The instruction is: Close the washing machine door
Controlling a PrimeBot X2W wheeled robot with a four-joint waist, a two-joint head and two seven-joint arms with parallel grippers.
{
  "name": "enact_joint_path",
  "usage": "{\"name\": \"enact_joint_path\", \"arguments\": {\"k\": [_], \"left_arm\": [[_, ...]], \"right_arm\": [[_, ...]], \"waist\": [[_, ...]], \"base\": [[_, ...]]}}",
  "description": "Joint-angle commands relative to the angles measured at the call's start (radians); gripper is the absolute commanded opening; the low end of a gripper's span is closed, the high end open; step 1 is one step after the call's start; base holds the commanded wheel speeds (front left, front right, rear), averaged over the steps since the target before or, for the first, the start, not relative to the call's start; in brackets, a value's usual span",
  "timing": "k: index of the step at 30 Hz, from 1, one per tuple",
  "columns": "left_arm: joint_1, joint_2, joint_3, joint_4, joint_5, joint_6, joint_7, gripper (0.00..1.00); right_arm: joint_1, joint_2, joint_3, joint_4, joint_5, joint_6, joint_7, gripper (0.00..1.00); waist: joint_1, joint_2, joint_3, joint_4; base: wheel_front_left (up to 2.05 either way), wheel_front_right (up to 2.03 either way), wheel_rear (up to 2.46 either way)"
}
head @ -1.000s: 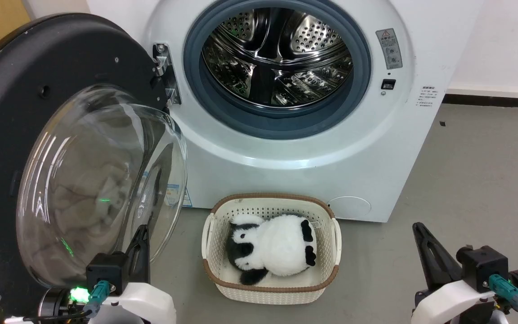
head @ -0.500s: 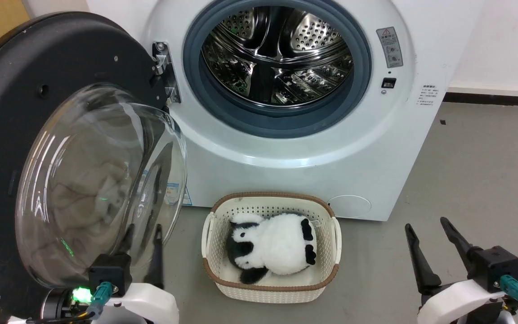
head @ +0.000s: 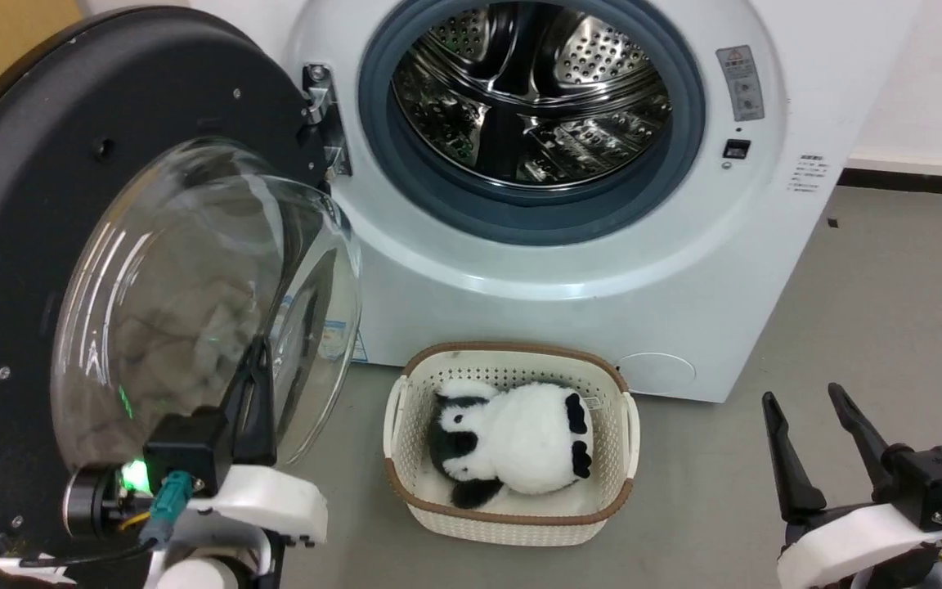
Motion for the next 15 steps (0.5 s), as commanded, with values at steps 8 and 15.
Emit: {"name": "enact_joint_path", "arguments": {"k": [8, 15], "left_arm": [[-0.099, 0.005, 0.018, -0.076, -0.030, -0.020, -0.025, 0.00], [-0.166, 0.002, 0.058, -0.124, -0.079, -0.050, -0.040, 0.00]], "right_arm": [[-0.031, 0.001, -0.026, -0.018, 0.024, 0.000, -0.028, 1.00], [-0.037, 0.001, -0.048, -0.027, 0.033, 0.000, -0.042, 1.00]], "waist": [[0.0000, -0.0001, 0.011, 0.057], [0.0000, -0.0001, 0.019, 0.115]], "base": [[0.00, 0.00, 0.00], [0.00, 0.00, 0.00]]}}
